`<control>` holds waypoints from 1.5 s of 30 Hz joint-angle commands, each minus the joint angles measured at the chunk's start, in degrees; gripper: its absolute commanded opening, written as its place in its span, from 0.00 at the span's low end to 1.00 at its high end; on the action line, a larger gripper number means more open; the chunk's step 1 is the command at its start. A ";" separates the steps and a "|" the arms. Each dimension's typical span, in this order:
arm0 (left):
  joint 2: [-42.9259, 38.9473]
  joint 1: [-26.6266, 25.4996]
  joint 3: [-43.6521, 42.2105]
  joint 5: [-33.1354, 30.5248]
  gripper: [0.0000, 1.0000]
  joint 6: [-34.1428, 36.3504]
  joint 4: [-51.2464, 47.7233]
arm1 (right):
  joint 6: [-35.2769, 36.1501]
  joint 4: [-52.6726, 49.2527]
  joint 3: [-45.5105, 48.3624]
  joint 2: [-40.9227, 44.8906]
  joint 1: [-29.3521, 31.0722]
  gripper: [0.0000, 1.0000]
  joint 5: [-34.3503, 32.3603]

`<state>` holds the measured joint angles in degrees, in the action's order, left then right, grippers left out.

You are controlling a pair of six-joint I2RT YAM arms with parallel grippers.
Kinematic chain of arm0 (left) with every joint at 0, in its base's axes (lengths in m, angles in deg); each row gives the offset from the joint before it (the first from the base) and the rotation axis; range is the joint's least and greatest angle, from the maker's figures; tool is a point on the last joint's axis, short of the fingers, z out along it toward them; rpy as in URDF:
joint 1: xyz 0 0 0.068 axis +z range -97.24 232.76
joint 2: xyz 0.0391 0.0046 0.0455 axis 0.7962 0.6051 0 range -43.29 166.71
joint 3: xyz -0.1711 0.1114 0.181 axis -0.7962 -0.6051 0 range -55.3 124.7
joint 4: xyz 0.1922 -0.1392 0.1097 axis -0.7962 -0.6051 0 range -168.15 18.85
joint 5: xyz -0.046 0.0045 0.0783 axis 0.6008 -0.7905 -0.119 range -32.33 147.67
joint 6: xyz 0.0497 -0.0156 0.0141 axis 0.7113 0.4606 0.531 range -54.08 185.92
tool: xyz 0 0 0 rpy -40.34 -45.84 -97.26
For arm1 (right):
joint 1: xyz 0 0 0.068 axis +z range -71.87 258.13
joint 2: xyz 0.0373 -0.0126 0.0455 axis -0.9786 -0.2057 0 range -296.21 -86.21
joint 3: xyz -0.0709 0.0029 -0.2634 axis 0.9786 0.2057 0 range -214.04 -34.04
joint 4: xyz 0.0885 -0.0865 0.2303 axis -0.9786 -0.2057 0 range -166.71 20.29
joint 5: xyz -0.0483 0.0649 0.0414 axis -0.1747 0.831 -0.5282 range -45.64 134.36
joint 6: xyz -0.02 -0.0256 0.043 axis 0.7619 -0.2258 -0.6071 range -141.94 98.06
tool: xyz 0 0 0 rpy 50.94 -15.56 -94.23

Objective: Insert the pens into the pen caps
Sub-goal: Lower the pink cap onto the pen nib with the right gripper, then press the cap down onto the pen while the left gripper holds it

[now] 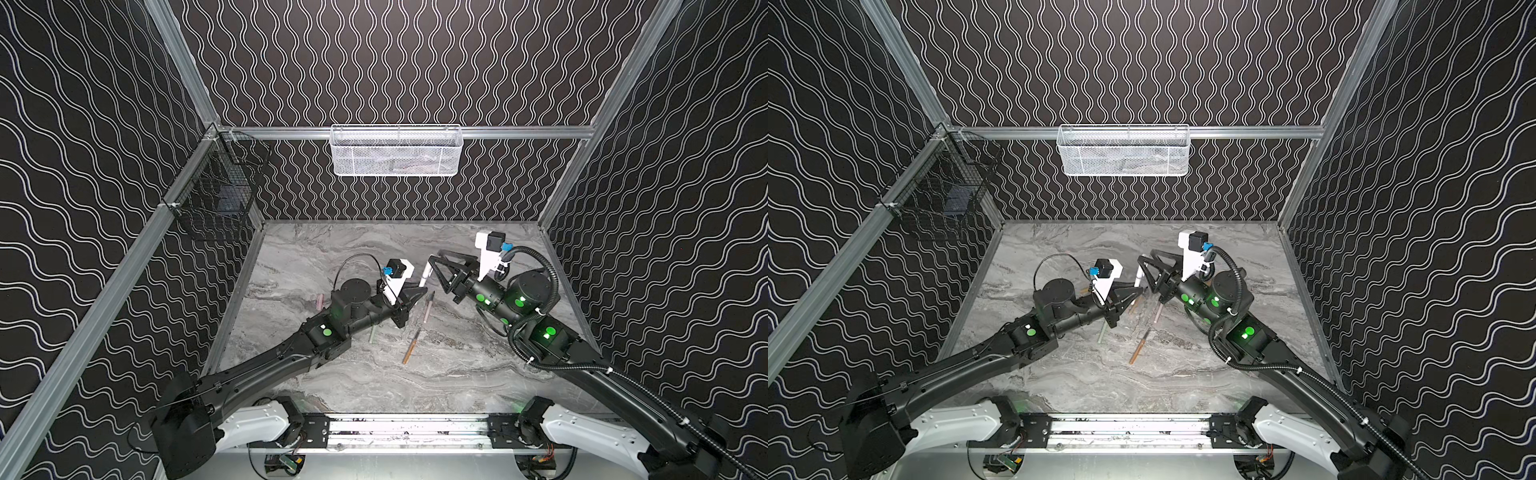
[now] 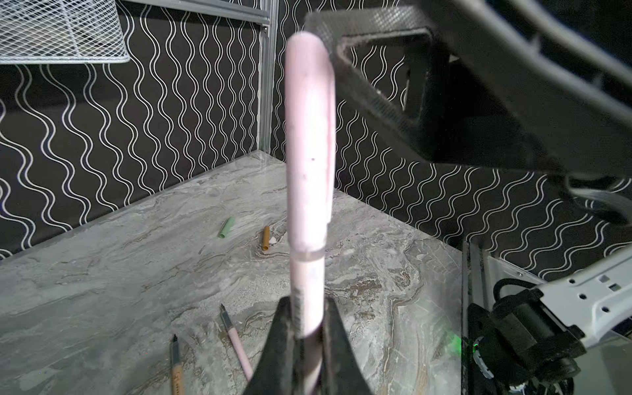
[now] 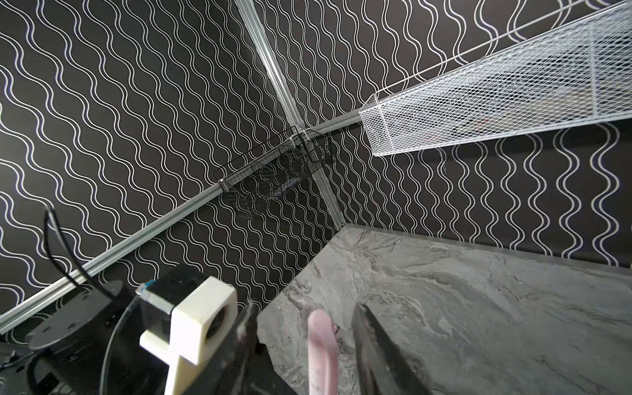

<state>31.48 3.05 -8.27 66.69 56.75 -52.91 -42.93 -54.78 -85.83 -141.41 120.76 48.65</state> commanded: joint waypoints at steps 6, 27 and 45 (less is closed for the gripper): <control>-2.19 0.14 -2.94 -0.24 0.00 6.38 6.68 | 6.80 -15.97 -7.25 1.56 -0.80 0.35 -3.72; -2.16 0.31 -2.90 6.37 0.00 4.83 8.28 | 7.77 -19.03 -11.61 -4.24 -2.91 0.09 19.25; -2.81 0.89 6.58 6.33 0.00 -2.65 20.37 | 6.52 -18.59 -10.32 -6.28 -2.70 0.06 21.17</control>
<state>28.52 3.99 -4.40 73.92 55.33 -51.08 -35.59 -62.84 -97.22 -146.72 117.72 66.14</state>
